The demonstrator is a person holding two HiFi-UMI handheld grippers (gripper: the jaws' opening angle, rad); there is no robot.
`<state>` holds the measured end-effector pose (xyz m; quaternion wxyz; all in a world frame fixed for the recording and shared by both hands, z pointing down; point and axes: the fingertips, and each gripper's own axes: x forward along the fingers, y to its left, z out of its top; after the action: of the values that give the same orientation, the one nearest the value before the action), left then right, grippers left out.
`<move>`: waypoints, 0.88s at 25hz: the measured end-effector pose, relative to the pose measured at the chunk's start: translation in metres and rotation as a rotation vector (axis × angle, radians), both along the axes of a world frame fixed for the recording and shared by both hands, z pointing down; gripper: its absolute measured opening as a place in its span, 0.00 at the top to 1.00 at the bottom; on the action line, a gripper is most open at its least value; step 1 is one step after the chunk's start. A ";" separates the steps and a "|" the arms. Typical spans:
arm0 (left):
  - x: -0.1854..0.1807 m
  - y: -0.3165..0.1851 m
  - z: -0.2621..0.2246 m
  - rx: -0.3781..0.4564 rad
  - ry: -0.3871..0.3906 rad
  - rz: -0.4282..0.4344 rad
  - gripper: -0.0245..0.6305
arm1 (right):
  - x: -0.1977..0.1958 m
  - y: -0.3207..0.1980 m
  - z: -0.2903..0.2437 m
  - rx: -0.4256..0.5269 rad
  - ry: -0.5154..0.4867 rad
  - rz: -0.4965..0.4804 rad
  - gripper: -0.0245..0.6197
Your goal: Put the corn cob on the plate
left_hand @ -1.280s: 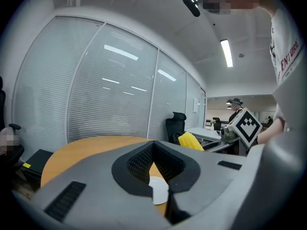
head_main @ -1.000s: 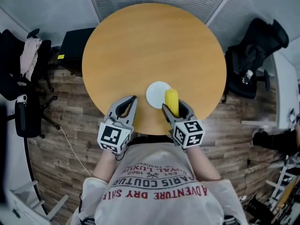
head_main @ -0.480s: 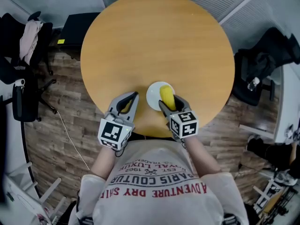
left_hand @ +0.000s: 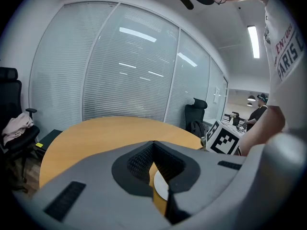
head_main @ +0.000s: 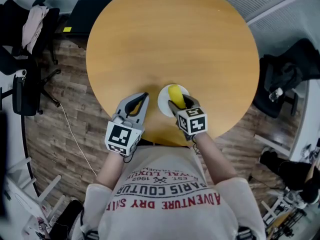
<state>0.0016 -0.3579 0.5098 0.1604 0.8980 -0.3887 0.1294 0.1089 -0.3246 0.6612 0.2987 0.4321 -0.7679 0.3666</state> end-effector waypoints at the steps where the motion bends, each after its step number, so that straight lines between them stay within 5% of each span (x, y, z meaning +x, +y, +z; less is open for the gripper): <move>1: 0.000 -0.001 0.002 -0.003 -0.003 -0.002 0.91 | -0.001 0.000 0.004 -0.013 0.002 -0.010 0.55; 22: -0.009 0.002 0.026 -0.040 -0.046 -0.006 0.91 | -0.014 -0.002 0.044 -0.085 0.128 -0.126 0.55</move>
<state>-0.0071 -0.3562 0.5358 0.1697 0.8902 -0.3924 0.1575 0.0953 -0.3270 0.7050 0.3875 0.3925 -0.7566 0.3512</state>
